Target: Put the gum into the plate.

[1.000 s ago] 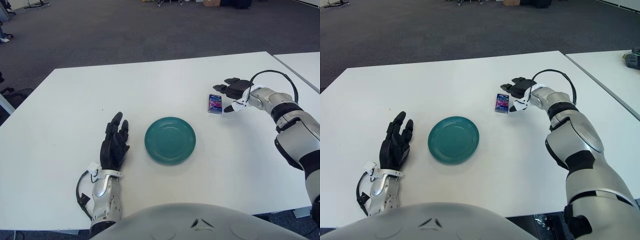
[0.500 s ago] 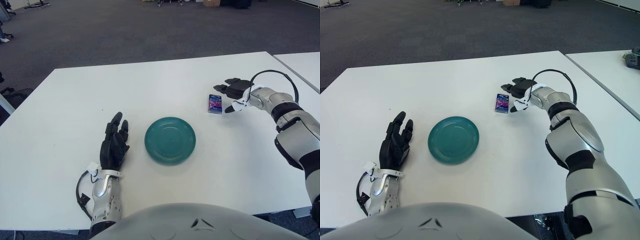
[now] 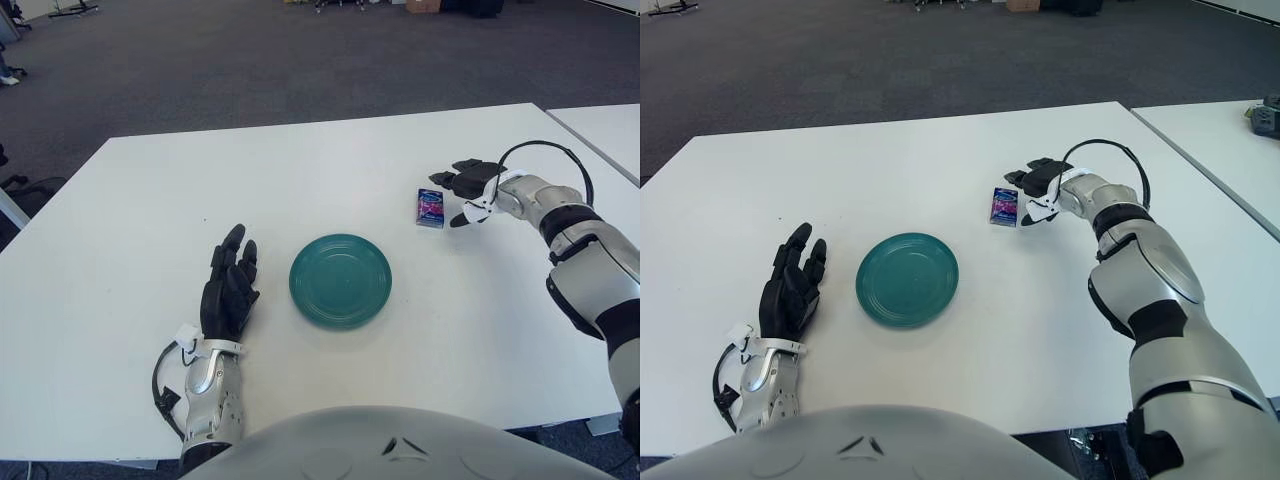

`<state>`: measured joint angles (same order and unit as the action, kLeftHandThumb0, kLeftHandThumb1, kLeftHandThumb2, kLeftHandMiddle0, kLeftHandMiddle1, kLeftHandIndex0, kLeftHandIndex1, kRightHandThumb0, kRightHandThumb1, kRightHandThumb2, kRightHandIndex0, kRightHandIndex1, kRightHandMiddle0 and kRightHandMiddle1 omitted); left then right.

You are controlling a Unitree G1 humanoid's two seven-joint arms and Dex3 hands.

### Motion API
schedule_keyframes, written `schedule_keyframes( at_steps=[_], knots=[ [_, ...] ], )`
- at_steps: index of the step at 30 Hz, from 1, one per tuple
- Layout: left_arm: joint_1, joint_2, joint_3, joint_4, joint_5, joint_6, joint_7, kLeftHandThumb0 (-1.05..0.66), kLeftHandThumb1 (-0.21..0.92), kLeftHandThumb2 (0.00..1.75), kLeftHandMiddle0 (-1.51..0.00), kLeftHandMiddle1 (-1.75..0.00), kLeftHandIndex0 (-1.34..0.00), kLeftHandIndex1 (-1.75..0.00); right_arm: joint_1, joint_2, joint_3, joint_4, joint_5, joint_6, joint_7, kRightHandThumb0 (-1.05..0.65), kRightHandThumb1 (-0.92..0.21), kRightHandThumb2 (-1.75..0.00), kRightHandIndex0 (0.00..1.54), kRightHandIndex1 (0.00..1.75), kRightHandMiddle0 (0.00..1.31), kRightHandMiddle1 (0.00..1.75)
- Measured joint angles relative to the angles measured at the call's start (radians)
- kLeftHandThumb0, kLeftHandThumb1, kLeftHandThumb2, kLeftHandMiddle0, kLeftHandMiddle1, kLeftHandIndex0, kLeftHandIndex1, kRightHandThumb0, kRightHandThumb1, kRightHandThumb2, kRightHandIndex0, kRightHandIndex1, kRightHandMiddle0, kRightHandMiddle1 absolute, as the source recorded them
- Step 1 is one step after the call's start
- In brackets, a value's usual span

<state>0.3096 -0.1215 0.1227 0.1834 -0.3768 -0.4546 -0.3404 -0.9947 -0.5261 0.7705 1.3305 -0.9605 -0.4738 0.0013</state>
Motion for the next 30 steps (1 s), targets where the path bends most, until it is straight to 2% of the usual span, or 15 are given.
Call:
schedule_keyframes(
  at_steps=[15,30],
  knots=[
    [0.001,0.0,-0.002,0.0,0.001,-0.004,0.0,-1.01,0.92,0.79,-0.18,0.0,0.0,-0.49,0.001,0.051,-0.011,0.006,0.01,0.103,0.062,-1.05,-0.92,-0.63,0.0,0.0,0.0,0.0],
    [0.001,0.0,-0.005,0.0,0.0,-0.004,0.0,-1.0,0.92,0.79,-0.18,0.0,0.0,-0.49,0.017,0.104,-0.056,0.004,0.07,0.197,0.115,-1.05,-0.92,-0.65,0.0,0.0,0.0,0.0]
  ],
)
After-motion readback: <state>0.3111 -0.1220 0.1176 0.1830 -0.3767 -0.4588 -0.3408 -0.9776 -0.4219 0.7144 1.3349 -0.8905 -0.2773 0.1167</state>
